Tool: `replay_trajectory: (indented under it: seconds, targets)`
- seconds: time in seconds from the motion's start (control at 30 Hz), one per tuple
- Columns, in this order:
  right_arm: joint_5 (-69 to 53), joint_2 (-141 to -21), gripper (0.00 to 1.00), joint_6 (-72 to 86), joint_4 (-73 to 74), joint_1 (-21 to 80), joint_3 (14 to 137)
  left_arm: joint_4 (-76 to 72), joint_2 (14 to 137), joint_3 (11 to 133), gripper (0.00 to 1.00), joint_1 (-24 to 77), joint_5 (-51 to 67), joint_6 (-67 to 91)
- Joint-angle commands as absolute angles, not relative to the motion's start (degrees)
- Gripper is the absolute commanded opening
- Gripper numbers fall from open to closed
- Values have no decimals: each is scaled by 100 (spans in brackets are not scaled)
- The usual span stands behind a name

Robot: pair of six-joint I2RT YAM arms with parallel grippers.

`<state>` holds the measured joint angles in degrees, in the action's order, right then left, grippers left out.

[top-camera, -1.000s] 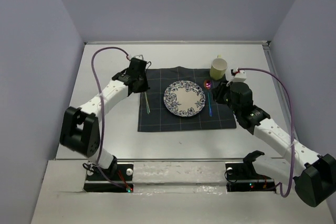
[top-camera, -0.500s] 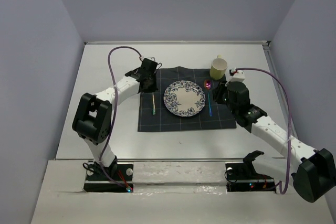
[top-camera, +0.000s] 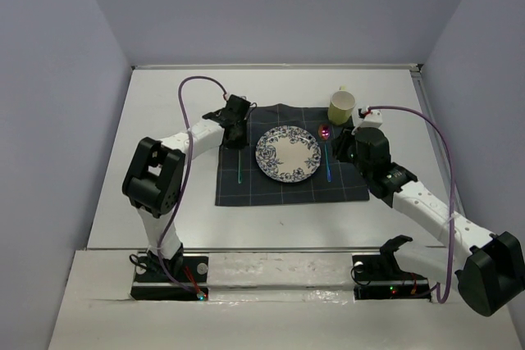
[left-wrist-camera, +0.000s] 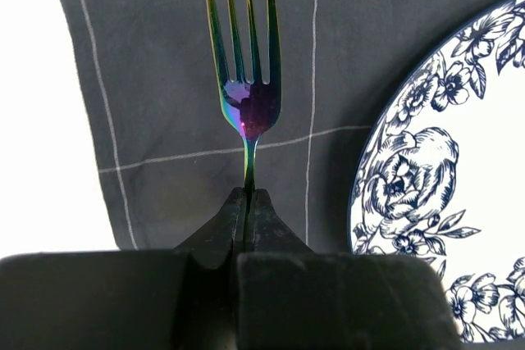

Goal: Set the dinner table for one person

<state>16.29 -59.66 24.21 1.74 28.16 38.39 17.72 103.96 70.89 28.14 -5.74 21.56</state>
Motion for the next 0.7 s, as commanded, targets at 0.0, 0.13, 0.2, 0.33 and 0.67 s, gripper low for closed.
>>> replay_trajectory:
  seconds: [0.0,0.13,0.2,0.33,0.67]
  targets:
    - [1705,-5959,33,2364,-141,2830,3894,1670,10529,7330,0,2839,-606,2030]
    - [1723,-5959,33,2364,-141,2830,3885,1626,10608,7339,0,2830,-615,2013]
    - [1723,-5950,33,2364,-141,2830,3885,1591,10652,7321,0,2839,-589,2039]
    - [1705,-5950,33,2364,-141,2830,3885,1556,10714,7295,0,2813,-624,2030]
    - [1740,-5950,33,2373,-132,2830,3885,1503,10661,7172,32,2681,-606,2048]
